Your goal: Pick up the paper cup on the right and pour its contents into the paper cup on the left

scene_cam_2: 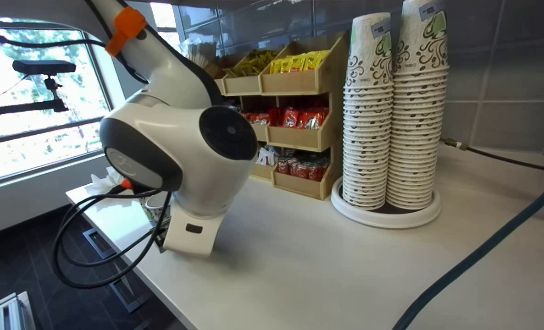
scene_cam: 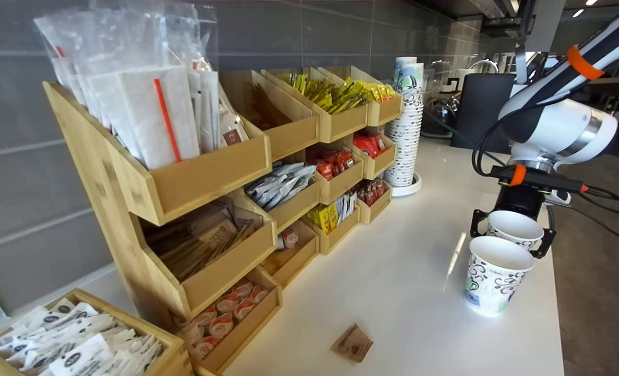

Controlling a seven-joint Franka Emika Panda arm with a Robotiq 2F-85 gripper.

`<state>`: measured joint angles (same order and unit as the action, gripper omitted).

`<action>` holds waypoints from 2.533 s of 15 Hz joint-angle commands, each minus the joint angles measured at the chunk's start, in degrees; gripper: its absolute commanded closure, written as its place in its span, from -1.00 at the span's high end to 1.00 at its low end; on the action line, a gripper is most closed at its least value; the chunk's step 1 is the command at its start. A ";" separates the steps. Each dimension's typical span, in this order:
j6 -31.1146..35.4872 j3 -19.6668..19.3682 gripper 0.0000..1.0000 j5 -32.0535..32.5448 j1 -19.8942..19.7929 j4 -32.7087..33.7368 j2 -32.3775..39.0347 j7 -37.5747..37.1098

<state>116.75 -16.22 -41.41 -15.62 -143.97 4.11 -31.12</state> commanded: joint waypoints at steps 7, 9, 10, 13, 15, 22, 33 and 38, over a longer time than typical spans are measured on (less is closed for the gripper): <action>2.83 -0.03 -0.17 -0.04 0.34 -0.32 -2.48 -0.88; 4.39 0.01 -0.17 0.48 0.36 -0.26 -3.39 -1.15; 5.11 0.11 -0.17 0.80 0.41 -0.27 -3.94 -1.27; 7.36 0.73 -0.17 1.69 0.79 -0.62 -5.94 -1.65; 9.14 1.42 -0.17 2.77 1.06 -0.87 -7.59 -1.99; 15.22 5.10 -0.17 12.10 2.03 -1.52 -14.59 -5.08; 13.51 7.94 0.33 15.81 3.30 -0.07 -18.53 -3.06; 17.57 11.32 -0.17 20.07 4.95 -0.65 -19.89 -0.73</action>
<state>131.32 -6.89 -24.84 -11.85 -143.89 -14.44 -32.37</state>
